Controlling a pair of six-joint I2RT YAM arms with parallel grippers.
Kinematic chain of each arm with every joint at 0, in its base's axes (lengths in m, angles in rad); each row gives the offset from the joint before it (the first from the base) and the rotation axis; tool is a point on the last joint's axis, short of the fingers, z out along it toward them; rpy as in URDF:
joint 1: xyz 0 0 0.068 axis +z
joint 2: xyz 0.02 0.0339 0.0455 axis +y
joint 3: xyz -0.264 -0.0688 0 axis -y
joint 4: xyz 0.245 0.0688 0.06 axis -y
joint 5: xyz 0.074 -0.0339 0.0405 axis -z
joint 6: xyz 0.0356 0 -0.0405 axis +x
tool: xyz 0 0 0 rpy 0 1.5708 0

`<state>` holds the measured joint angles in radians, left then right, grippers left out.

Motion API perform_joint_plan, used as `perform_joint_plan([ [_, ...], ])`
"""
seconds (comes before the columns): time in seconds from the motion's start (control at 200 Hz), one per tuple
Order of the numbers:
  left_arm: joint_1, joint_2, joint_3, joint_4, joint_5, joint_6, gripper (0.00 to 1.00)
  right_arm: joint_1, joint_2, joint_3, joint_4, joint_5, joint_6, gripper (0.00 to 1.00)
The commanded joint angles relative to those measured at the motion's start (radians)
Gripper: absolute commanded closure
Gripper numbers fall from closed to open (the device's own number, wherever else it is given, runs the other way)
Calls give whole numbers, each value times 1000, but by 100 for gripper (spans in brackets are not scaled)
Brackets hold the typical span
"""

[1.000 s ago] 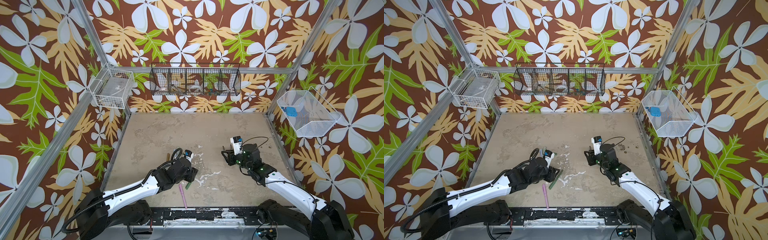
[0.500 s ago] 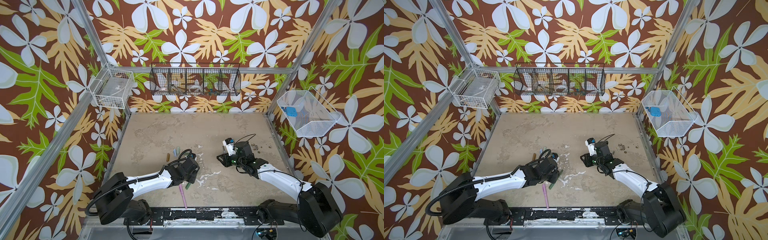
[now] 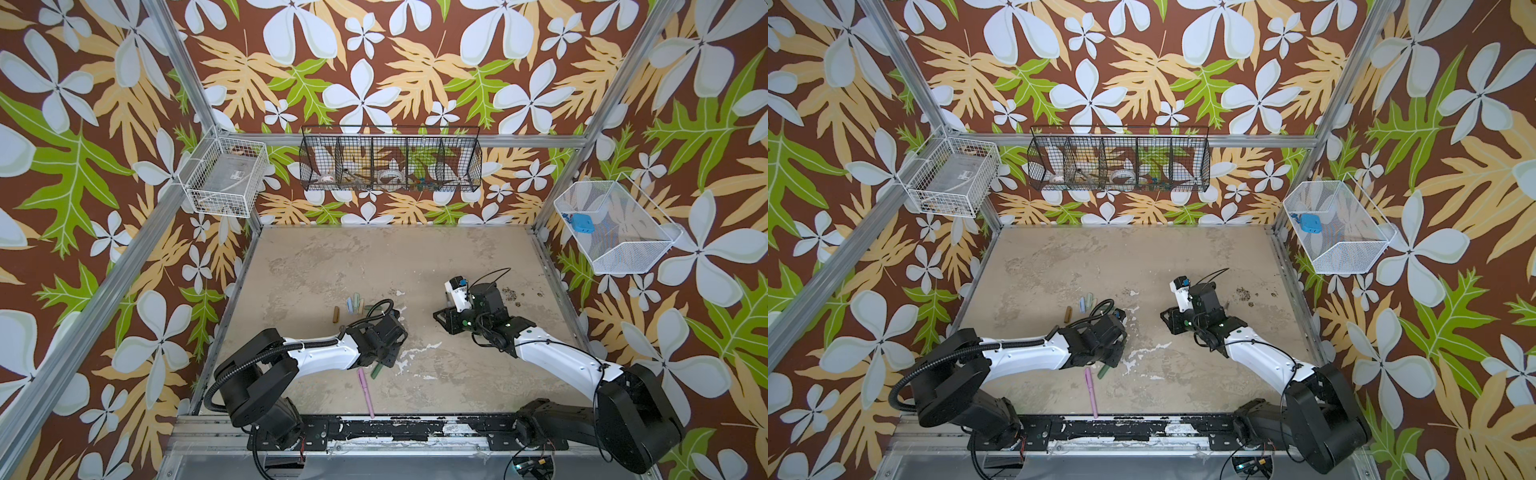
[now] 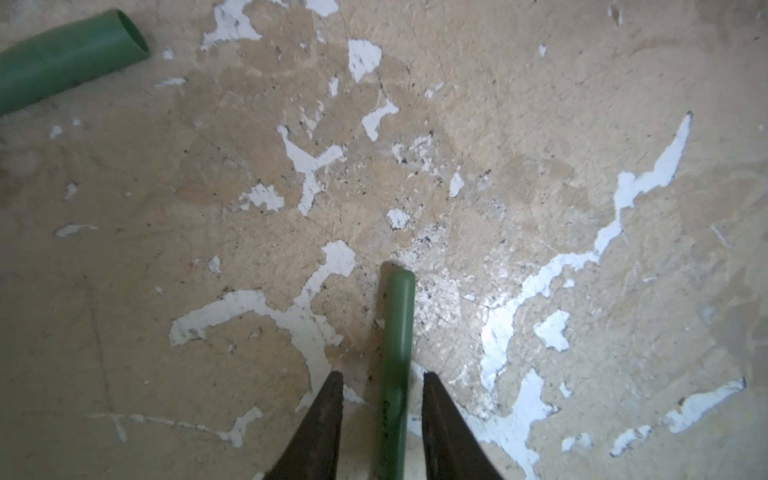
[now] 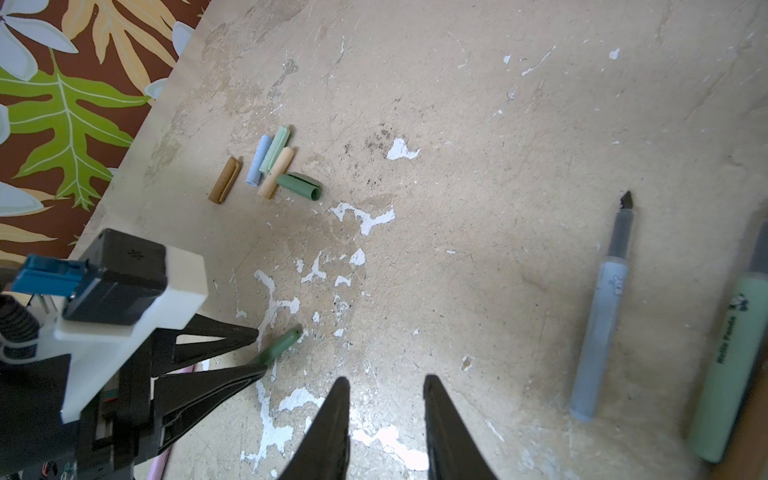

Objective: Open the pen caps
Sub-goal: 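Lower left gripper and close it on the dark green pen, then lift green pen upright with left gripper while right gripper approaches it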

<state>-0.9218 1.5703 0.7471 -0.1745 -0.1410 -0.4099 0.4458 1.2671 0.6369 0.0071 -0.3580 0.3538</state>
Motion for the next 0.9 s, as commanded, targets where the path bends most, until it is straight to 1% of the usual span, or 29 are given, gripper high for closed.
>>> perform_joint_plan([
  [0.0, -1, 18, 9, 8, 5, 16, 68, 2, 0, 8, -3, 16, -13, 69],
  [0.08, -2, 30, 11, 5, 0, 14, 73, 1, -1, 7, -2, 16, -13, 69],
  [0.235, -1, 40, 14, 1, -3, 16, 85, 1, -4, 8, -3, 17, -15, 69],
  [0.435, 0, 18, 27, 33, 6, 34, 88, 2, 12, 12, 2, 35, -22, 69],
  [0.53, 22, -4, 77, 27, 6, 48, 89, 1, 13, 10, 12, 12, -27, 69],
  [0.591, 52, -27, 108, 26, 12, 58, 89, 2, 0, 0, 38, -34, -30, 69],
  [0.691, 100, -85, 172, 53, 48, 79, 91, 2, -40, -33, 123, -157, -28, 66],
  [0.806, 128, -169, 211, 144, 85, 90, 91, 1, -89, -69, 239, -304, 1, 62],
  [0.891, 147, -233, 210, 242, 135, 75, 92, 3, -129, -71, 288, -355, 11, 60],
])
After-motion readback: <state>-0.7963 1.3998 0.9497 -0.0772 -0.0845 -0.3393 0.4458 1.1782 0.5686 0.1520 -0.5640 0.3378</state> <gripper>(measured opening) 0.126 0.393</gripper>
